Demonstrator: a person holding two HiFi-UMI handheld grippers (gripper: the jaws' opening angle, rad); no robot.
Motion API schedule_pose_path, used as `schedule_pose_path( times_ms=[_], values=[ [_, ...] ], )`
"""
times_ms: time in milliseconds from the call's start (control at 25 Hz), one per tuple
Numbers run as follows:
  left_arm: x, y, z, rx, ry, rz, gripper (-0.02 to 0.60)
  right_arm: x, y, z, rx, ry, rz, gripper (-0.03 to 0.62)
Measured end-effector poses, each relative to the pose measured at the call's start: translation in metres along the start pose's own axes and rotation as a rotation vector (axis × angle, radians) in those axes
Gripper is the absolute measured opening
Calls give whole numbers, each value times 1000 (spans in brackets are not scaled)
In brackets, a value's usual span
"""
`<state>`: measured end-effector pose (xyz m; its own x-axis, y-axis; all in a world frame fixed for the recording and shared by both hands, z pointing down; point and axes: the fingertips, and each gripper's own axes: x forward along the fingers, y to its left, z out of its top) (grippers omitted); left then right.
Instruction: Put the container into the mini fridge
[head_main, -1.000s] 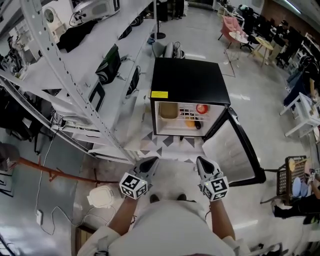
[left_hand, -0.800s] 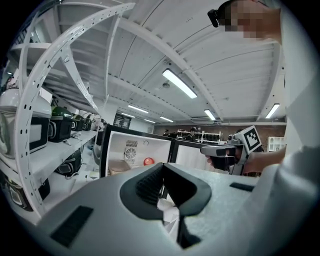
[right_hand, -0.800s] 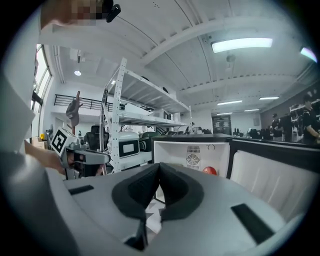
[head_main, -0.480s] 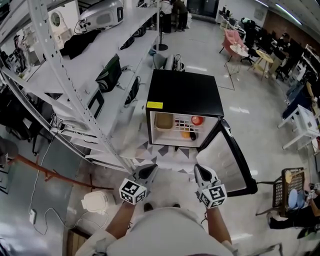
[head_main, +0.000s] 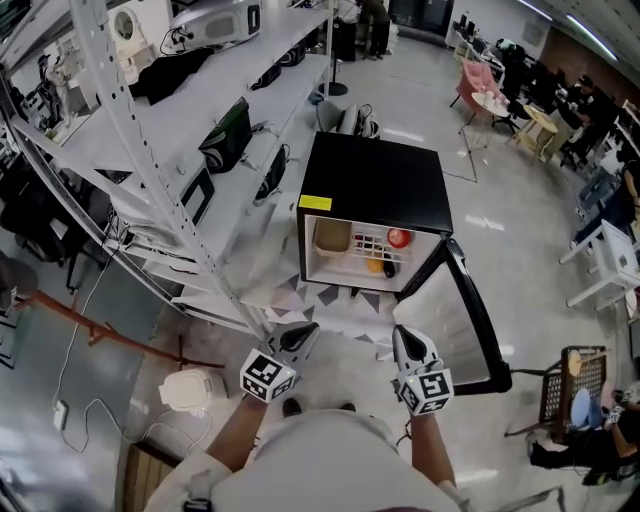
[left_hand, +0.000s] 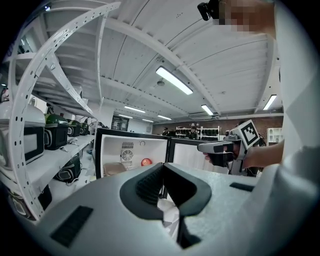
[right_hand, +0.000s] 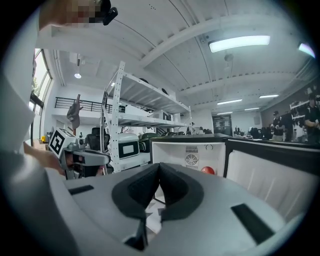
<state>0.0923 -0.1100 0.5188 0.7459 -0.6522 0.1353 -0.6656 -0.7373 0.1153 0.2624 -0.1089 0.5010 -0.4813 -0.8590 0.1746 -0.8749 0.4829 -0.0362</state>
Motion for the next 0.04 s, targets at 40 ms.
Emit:
schedule_pose_path(
  times_ms=[40],
  values=[
    [-1, 0, 0, 7, 3, 0, 5, 0, 0, 0, 2, -2, -5, 6]
  ],
)
